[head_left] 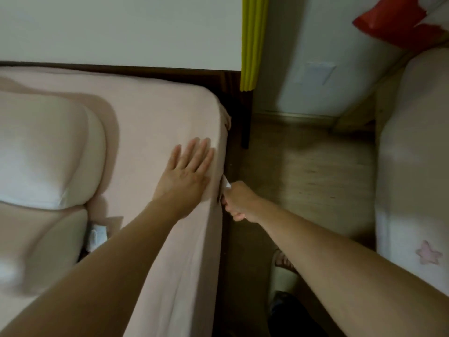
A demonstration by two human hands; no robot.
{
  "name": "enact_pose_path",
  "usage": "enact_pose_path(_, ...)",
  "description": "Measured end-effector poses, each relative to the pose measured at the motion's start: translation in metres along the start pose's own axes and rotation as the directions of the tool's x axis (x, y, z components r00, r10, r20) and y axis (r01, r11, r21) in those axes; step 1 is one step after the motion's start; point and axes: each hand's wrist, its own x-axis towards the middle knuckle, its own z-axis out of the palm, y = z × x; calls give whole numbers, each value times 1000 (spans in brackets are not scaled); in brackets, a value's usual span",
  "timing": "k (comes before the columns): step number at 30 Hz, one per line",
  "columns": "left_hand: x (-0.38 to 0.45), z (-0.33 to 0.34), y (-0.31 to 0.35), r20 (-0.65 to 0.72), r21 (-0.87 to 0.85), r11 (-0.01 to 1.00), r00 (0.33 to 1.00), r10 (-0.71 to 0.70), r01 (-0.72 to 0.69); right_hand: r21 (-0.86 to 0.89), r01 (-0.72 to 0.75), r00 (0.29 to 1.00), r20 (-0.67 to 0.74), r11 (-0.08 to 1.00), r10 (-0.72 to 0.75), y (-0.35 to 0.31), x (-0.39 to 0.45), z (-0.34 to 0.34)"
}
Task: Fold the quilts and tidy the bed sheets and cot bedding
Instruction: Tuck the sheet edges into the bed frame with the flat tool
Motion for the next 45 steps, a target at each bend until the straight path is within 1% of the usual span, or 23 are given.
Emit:
enact_pose_path(1, -9, 5, 3, -7, 2, 1000, 1000, -18, 18, -29, 50, 993, -104, 998, -53, -3, 5, 18)
enact_pose_path(2, -19, 10, 7, -4, 15, 1000, 1000, -26, 26, -17, 38, 983, -178, 999, -40, -7, 6, 30)
enact_pose_path(3, -30, 12, 13, 6, 29, 999, 1000, -21, 21, -7, 17, 978, -210, 1000, -18, -6, 3, 36)
enact_pose_path(6, -60, 21, 27, 5, -2, 1000, 1000, -15, 15, 14, 65, 976, -210, 998, -60, 20, -19, 29)
enact_pose_path(8, -75, 26, 31, -11, -44, 999, 999, -30, 30, 67, 58, 974, -225, 996, -42, 44, -33, 28)
enact_pose_path(10, -88, 32, 34, -25, -50, 998, 999, -30, 29, 25, 77, 966, -251, 997, -68, 58, -34, 46)
enact_pose_path(12, -92, 43, 36, -64, -34, 999, 997, -36, 34, -47, 142, 953, -262, 989, -149, 58, -21, 68)
enact_pose_path(14, -98, 50, 37, -85, -30, 998, 995, -51, 49, -59, 179, 930, -316, 982, -189, 60, -9, 86)
enact_pose_path(17, -117, 50, 46, -71, -58, 995, 994, -88, 84, 15, 156, 911, -388, 988, -138, 83, -8, 91)
enact_pose_path(20, -137, 58, 53, -70, -57, 993, 992, -109, 105, 64, 131, 930, -355, 989, -100, 115, -15, 91)
enact_pose_path(24, -146, 70, 60, -104, -76, 990, 987, -122, 115, 221, 48, 914, -404, 974, 47, 157, -21, 69)
enact_pose_path(25, -144, 74, 60, -133, -82, 989, 982, -133, 123, 222, 69, 909, -415, 973, 30, 164, -19, 67)
enact_pose_path(27, -142, 79, 61, -173, -56, 989, 974, -145, 137, 174, 177, 905, -415, 969, -91, 173, -21, 81)
enact_pose_path(29, -140, 78, 61, -169, -44, 987, 972, -162, 157, 139, 239, 903, -395, 961, -168, 169, -27, 99)
enact_pose_path(31, -145, 76, 63, -139, -63, 986, 977, -162, 154, 127, 216, 895, -422, 968, -144, 162, -36, 106)
enact_pose_path(34, -145, 78, 62, -128, -66, 987, 980, -153, 146, 112, 159, 921, -376, 981, -106, 137, -44, 97)
enact_pose_path(36, -146, 72, 62, -96, -81, 982, 979, -177, 170, 26, 167, 908, -393, 986, -143, 121, -47, 92)
enact_pose_path(37, -146, 70, 62, -85, -96, 976, 976, -202, 194, -50, 182, 875, -446, 982, -185, 113, -48, 89)
enact_pose_path(39, -141, 69, 61, -72, -95, 970, 971, -230, 223, -143, 255, 743, -604, 956, -288, 101, -46, 78)
enact_pose_path(40, -140, 69, 61, -60, -85, 971, 972, -227, 222, -151, 293, 692, -648, 944, -319, 95, -43, 74)
enact_pose_path(41, -139, 68, 62, -48, -76, 973, 974, -223, 219, -144, 321, 667, -667, 936, -332, 88, -40, 71)
enact_pose_path(43, -137, 68, 65, -35, -75, 974, 976, -215, 212, -78, 338, 677, -672, 938, -300, 73, -31, 70)
enact_pose_path(45, -133, 70, 64, -37, -104, 974, 977, -208, 203, -51, 307, 725, -635, 950, -268, 60, -16, 71)
